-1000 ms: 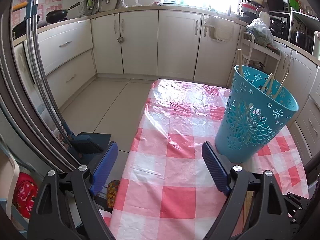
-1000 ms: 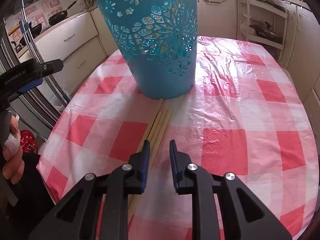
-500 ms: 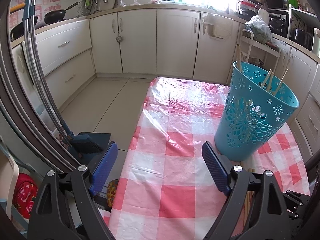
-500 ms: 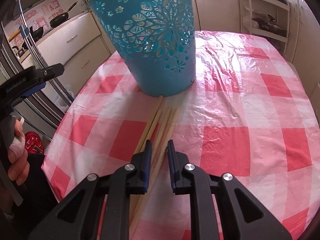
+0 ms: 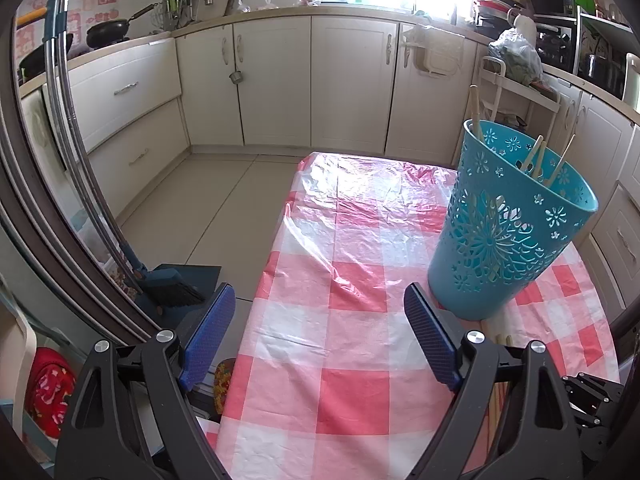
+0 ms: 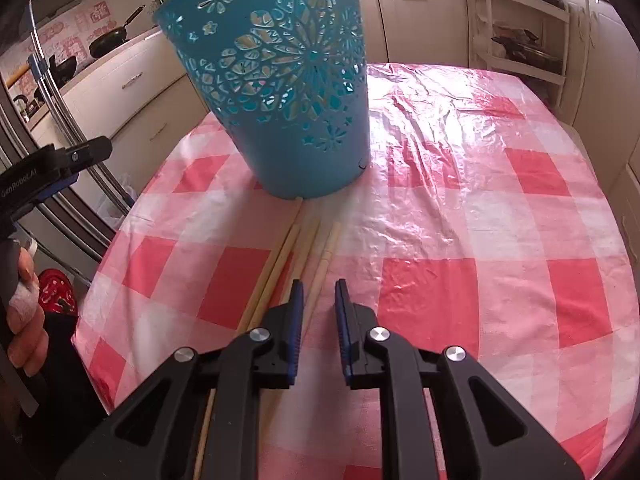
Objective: Organize utensils
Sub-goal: 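Move the right gripper back down to the chopsticks on the cloth, then close the left gripper on a single chopstick beside the bundle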
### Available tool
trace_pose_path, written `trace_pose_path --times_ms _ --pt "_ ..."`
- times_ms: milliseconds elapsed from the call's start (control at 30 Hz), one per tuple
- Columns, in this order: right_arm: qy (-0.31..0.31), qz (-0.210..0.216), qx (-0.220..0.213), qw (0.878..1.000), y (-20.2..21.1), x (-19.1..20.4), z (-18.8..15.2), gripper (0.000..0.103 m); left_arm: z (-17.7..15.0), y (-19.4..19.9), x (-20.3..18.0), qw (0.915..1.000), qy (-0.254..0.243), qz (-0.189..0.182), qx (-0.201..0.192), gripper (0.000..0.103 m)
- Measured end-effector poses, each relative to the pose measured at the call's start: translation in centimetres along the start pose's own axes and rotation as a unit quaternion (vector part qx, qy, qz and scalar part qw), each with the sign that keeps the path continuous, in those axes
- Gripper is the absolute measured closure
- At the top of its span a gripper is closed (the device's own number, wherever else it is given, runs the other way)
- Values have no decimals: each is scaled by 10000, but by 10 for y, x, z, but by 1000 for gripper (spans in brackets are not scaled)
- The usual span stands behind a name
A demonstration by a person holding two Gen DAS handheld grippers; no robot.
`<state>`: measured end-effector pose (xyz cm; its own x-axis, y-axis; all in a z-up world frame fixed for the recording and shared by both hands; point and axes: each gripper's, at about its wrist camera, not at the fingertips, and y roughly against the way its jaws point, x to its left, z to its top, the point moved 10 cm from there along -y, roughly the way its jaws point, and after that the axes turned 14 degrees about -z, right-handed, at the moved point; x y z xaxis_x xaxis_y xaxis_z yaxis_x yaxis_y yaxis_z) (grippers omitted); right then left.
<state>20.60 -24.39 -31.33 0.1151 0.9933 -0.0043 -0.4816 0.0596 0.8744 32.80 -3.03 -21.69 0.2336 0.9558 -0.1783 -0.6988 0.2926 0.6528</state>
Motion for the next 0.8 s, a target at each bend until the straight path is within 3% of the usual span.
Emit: trace_pose_path --times_ms 200,333,533,800 --pt "760 -312 -3 9966 -2 7 1 90 -5 -3 -7 9998 -121 -94 95 21" --pt "1333 -358 153 9903 -2 -3 0 93 -18 -10 -33 9971 -483 -441 393 21" --pt "613 112 247 9978 -4 -26 -1 93 -48 -36 -89 9858 -1033 -871 994 21" --pt "402 398 314 9979 -7 -28 2 93 -73 -65 -106 9843 -746 -745 1412 21"
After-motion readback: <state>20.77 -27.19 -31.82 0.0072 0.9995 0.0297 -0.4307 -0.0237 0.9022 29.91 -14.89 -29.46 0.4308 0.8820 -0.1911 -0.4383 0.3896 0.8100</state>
